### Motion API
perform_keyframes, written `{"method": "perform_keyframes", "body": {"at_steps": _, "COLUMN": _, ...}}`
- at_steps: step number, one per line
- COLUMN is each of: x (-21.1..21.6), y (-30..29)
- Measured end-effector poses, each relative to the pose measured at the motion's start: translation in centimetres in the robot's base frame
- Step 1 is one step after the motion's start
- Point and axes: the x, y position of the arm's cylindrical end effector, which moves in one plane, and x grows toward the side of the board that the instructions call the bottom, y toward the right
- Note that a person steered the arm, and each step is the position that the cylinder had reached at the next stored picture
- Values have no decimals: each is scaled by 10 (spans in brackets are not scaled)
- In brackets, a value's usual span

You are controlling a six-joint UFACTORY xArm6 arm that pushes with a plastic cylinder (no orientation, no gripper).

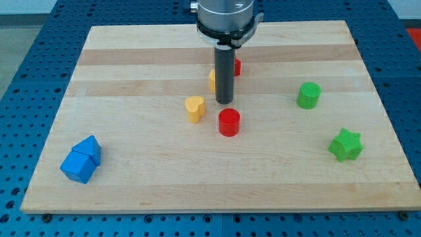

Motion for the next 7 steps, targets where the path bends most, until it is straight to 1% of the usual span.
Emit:
{"method": "perform_keyframes", "body": {"at_steps": 1, "x": 0, "y": -3}}
{"method": "perform_keyframes", "body": {"at_steps": 2, "x": 2, "y": -23}}
{"method": "perform_keyframes", "body": {"at_steps": 4, "x": 43, "y": -77}}
{"method": "perform_keyframes", "body": {"at_steps": 5, "x": 56, "y": -95}}
{"method": "perform_keyframes", "body": {"at_steps": 7, "x": 62, "y": -115}}
